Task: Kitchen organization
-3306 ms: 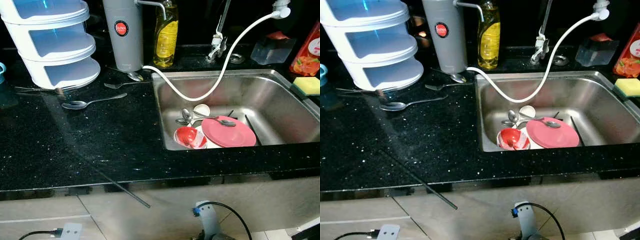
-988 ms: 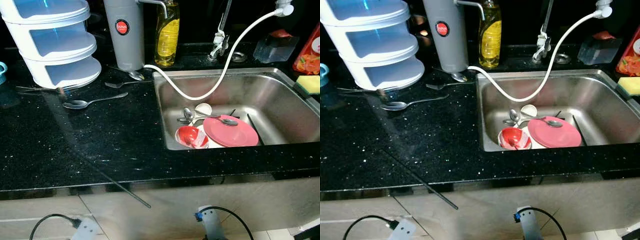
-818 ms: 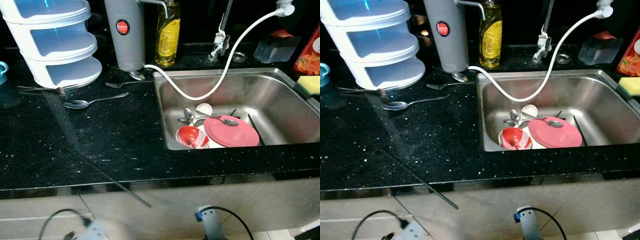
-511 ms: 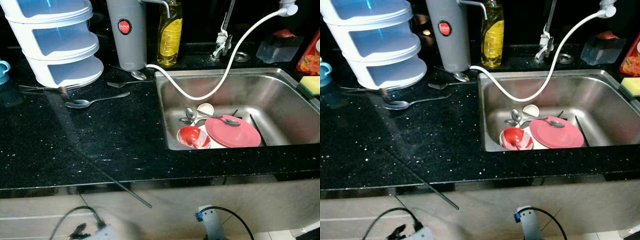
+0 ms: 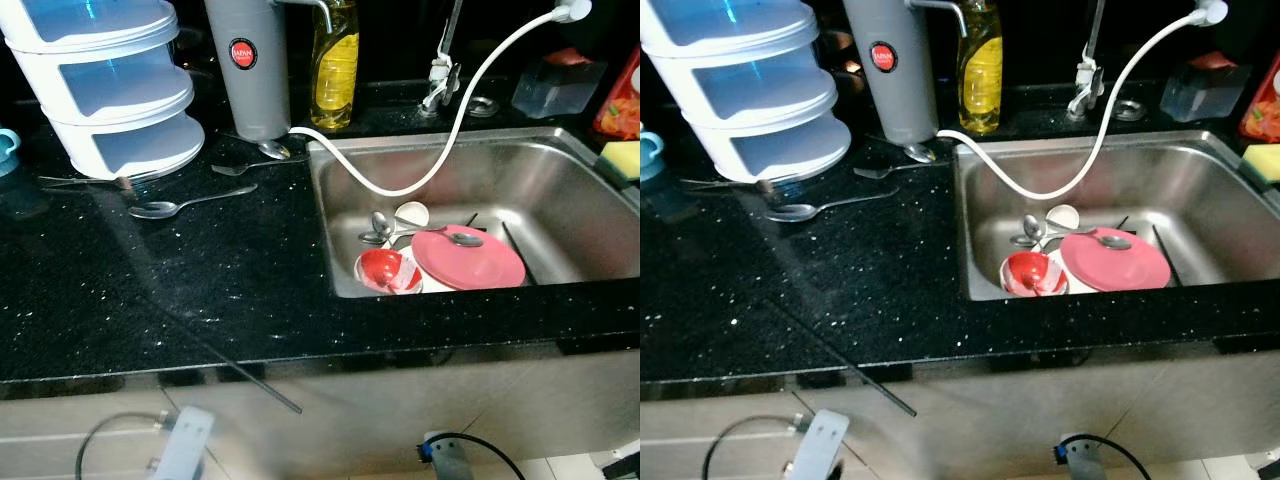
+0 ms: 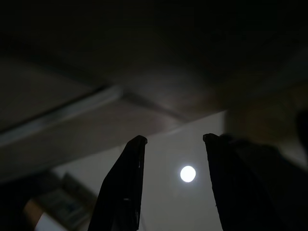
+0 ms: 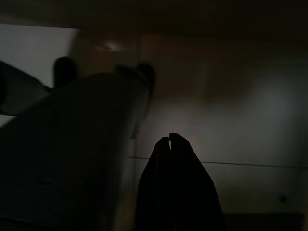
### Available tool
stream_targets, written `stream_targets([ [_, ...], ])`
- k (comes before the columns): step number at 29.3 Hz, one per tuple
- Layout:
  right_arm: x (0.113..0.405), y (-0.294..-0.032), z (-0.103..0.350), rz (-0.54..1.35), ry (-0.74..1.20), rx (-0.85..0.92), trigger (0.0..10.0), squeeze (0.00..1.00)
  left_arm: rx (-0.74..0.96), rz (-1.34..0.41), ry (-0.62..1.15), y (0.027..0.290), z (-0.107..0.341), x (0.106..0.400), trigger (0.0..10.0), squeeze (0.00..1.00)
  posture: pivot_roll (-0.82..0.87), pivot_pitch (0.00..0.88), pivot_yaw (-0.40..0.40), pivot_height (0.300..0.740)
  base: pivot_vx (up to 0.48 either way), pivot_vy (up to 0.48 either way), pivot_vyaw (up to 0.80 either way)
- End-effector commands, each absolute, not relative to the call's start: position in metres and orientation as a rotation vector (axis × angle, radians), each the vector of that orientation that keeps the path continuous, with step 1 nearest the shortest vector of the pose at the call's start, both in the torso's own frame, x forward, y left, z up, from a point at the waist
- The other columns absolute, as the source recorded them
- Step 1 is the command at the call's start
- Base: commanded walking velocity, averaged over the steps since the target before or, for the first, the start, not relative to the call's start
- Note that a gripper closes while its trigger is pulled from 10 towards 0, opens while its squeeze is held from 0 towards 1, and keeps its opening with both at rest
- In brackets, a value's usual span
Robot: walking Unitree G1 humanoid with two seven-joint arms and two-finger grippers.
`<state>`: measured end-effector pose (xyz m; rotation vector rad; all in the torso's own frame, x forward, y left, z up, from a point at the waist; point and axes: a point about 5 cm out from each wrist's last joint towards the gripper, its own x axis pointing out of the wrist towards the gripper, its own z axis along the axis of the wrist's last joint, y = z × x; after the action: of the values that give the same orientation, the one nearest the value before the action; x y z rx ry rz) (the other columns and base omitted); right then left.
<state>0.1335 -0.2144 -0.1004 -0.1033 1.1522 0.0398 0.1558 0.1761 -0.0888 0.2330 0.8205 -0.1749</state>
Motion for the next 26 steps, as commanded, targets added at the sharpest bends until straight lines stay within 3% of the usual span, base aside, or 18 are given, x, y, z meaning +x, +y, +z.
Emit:
stream_targets([
  [1, 0.174, -0.210, -0.084, 0.074, 0.998, -0.061, 10.0, 0.00, 0.223, -0.207, 0.671, 0.168, -0.069, 0.192, 10.0, 0.00, -0.05, 0.025, 0.072, 0.740, 0.000, 0.000, 0.00],
  [4, 0.191, -0.206, -0.075, 0.098, 0.930, -0.045, 10.0, 0.00, 0.209, -0.214, 0.678, 0.170, -0.070, 0.188, 10.0, 0.00, -0.05, 0.024, 0.069, 0.740, 0.000, 0.000, 0.00],
  [9, 0.185, -0.200, -0.080, 0.138, 0.962, -0.069, 10.0, 0.00, 0.204, -0.176, 0.714, 0.181, -0.076, 0.174, 10.0, 0.00, -0.02, 0.008, 0.047, 0.740, 0.000, 0.000, 0.00],
  [16, 0.177, -0.204, -0.083, 0.175, 1.009, -0.130, 10.0, 0.00, 0.226, -0.118, 0.886, 0.189, -0.098, 0.121, 10.0, 0.00, 0.00, 0.004, 0.017, 0.740, 0.000, 0.000, 0.00],
  [19, 0.171, -0.215, -0.084, 0.176, 1.040, -0.154, 10.0, 0.00, 0.188, -0.010, 0.977, 0.189, -0.108, 0.088, 10.0, 0.00, 0.03, 0.000, -0.021, 0.740, 0.000, 0.000, 0.00],
  [26, 0.165, -0.219, -0.086, 0.163, 1.057, -0.145, 10.0, 0.00, 0.165, 0.044, 1.003, 0.189, -0.110, 0.075, 10.0, 0.00, 0.04, 0.000, -0.027, 0.740, 0.000, 0.000, 0.00],
])
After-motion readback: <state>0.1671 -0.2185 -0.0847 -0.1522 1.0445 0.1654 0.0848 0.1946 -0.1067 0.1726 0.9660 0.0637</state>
